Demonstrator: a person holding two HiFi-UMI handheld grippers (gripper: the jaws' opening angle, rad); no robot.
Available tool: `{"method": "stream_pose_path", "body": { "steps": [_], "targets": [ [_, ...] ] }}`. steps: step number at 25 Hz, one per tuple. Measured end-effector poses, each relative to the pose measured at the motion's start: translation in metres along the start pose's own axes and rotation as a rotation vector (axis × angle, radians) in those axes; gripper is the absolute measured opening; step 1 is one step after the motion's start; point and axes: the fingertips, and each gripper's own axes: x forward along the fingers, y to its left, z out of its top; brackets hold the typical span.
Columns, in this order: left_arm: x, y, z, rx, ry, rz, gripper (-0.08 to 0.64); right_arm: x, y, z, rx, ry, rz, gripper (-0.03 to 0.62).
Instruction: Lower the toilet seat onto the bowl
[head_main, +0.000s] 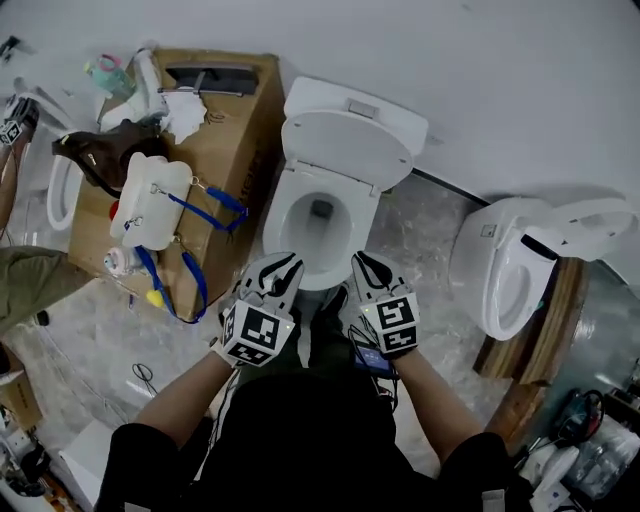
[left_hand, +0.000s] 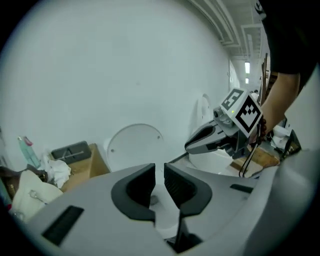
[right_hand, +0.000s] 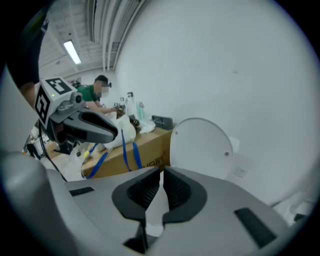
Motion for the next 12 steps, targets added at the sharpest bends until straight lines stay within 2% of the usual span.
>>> {"method": "stream_pose_path", "body": {
  "steps": [7, 12],
  "targets": [
    [-0.088, 0.011, 0.134, -0.071, -0.267, 0.059, 0.066, -0.104, -0.025, 0.114, 0.188, -0.237, -0.068, 0.046],
    [-0.134, -0.004, 0.182, -0.18, -0.395, 0.026, 0.066, -0.162, -0.006, 0.154, 0.213, -0.307, -0.073, 0.046]
  ]
}}
